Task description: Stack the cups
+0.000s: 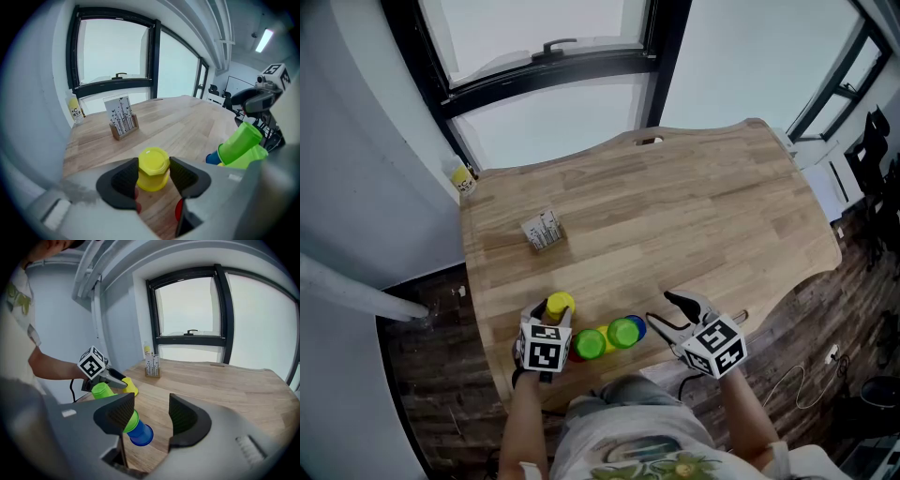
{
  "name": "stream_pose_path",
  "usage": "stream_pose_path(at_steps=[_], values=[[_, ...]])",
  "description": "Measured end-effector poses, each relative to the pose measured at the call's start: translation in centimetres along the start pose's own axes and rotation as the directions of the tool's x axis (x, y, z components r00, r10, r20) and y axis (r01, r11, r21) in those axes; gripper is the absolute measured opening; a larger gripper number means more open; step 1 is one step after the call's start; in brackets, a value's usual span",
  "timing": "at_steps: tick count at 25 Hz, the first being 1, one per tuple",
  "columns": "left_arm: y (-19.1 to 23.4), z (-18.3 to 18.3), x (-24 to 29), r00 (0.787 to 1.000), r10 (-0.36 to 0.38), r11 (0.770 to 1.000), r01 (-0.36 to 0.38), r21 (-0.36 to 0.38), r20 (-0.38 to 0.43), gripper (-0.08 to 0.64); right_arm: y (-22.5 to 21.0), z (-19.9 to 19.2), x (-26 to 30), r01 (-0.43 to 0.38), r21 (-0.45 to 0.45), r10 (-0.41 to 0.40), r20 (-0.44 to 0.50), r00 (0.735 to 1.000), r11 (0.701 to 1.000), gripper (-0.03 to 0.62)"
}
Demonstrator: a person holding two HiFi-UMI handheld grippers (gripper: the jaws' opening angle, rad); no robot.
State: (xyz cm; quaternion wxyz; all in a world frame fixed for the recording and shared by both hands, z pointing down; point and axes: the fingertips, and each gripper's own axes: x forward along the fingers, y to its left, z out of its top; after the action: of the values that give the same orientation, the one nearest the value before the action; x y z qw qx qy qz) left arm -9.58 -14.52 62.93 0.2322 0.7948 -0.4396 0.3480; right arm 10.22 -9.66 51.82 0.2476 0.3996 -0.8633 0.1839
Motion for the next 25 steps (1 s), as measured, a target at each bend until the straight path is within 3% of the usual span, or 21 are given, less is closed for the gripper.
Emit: stream_pose_path(at_steps=[10, 25], values=[[0.4, 1.7, -3.2, 0.998, 0.04, 0.999, -0.04, 0.018, 0.041, 0.221, 0.9, 0.3, -1.3, 0.004, -0.013, -0.003, 0.035, 0.999, 1.0, 0.222], [-0.2, 5.7, -10.9, 0.979, 0.077, 0.995, -0.087, 0.046, 0.19, 0.221, 2.7, 0.5, -3.3, -0.009, -0.027, 0.011, 0.081, 0.997, 1.0, 0.215]])
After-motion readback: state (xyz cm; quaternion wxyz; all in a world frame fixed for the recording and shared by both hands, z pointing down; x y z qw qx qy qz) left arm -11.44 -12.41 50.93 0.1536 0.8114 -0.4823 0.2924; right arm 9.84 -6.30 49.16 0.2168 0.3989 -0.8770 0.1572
